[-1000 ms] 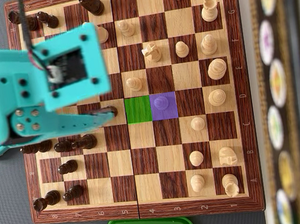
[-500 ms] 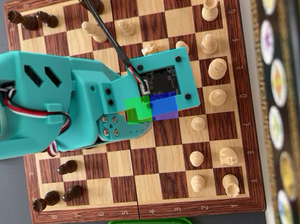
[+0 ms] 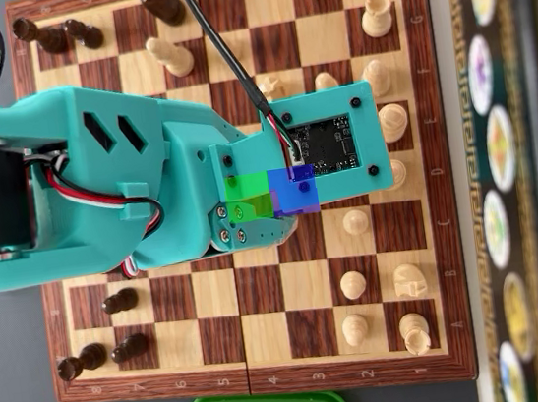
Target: Play chess
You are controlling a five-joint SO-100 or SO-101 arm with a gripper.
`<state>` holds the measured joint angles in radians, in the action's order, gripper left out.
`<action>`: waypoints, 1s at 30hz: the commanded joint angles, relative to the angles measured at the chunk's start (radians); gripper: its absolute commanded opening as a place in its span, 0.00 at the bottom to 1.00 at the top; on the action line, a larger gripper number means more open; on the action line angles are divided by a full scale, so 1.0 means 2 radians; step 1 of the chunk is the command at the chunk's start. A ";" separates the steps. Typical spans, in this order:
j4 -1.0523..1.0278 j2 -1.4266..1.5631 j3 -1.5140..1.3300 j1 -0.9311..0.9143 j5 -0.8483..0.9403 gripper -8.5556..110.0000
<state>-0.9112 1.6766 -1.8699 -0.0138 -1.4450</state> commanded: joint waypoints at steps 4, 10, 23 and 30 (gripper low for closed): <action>0.000 -0.014 0.025 0.002 0.002 0.20; 0.001 -0.017 0.025 0.003 0.001 0.20; 0.005 -0.035 0.025 0.024 -0.003 0.20; 0.001 -0.055 0.051 0.018 0.002 0.20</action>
<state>-0.9097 1.5585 -1.8193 0.0307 -1.4465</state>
